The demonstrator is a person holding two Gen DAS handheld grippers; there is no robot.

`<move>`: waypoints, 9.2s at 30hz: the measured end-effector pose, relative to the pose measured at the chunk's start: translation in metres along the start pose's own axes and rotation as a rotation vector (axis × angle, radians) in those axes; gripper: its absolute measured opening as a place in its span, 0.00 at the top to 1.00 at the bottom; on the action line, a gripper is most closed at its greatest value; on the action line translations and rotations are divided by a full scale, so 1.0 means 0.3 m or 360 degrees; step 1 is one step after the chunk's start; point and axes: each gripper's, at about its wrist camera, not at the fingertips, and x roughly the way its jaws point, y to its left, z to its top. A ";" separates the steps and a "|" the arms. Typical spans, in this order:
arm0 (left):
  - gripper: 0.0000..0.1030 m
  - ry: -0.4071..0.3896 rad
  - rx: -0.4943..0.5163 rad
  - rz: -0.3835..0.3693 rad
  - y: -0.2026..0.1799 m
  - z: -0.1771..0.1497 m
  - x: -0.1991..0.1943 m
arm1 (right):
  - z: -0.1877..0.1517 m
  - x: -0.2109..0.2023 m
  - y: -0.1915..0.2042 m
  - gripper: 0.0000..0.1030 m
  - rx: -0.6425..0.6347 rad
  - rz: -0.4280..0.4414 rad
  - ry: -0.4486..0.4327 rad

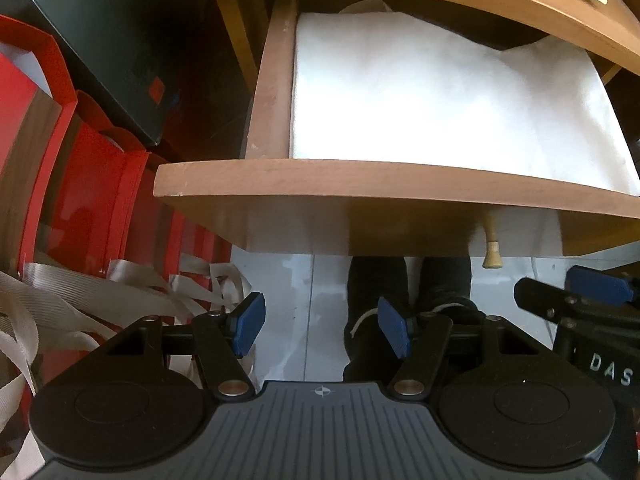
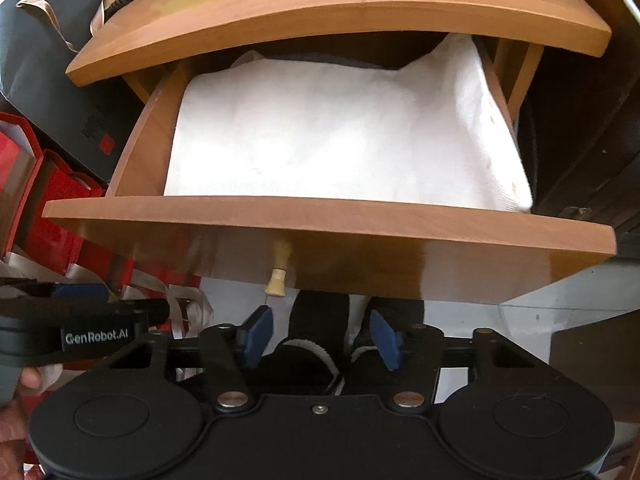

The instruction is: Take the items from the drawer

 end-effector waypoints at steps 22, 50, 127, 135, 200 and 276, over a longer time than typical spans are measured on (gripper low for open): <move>0.36 0.0039 -0.0015 -0.0017 0.022 0.001 0.042 | 0.100 0.127 0.027 0.81 0.0154 0.0146 0.0148; 0.36 0.0063 -0.0028 -0.0035 0.013 -0.002 0.058 | 0.182 0.220 0.052 0.87 0.0179 0.0129 0.0386; 0.36 -0.0080 -0.0038 0.0067 0.008 0.306 -0.002 | 0.190 0.206 0.055 0.87 0.0162 0.0092 0.0252; 0.36 -0.0075 -0.0047 0.0064 0.006 0.314 -0.012 | 0.159 0.195 0.060 0.86 0.0143 0.0083 0.0234; 0.36 -0.0070 -0.0070 0.0076 0.000 0.322 -0.164 | -0.073 0.142 0.050 0.86 0.0154 0.0082 0.0173; 0.36 -0.0226 -0.0003 -0.0026 -0.066 0.068 -0.211 | -0.562 -0.247 0.116 0.45 0.0010 0.0002 -0.0133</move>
